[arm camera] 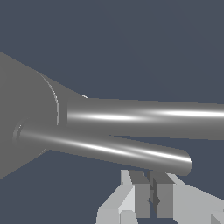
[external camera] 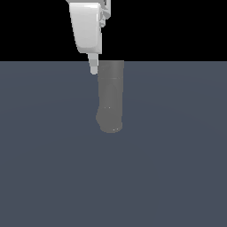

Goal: Turn on the faucet by rotating a designated handle.

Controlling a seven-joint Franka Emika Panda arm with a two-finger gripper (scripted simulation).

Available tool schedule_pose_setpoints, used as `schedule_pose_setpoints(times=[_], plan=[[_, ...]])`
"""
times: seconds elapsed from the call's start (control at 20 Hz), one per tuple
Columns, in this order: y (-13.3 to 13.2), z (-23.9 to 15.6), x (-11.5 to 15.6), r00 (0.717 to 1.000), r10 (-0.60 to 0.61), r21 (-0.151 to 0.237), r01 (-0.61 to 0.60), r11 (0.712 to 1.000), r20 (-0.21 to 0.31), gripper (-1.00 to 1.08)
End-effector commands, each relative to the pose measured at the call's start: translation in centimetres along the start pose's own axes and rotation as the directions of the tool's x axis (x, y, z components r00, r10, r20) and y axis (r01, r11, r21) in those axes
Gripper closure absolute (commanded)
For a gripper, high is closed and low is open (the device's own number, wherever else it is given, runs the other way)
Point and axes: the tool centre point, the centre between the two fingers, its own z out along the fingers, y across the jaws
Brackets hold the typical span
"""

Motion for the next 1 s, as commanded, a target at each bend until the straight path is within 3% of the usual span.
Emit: schedule_pose_setpoints(times=[0.0,0.5,0.55,0.6,0.95], plan=[[-0.1,0.0,3.4,0.999,0.033,0.0,-0.033,0.999,-0.001,1.08],[-0.1,0.0,9.6,0.999,0.043,-0.002,-0.043,0.999,0.0,1.08],[-0.1,0.0,9.6,0.999,0.043,-0.002,-0.043,0.999,0.0,1.08],[-0.2,0.0,6.3,1.0,-0.009,-0.003,0.009,1.0,0.002,1.08],[-1.4,0.0,7.9,1.0,-0.001,-0.003,0.001,1.0,0.002,1.08]])
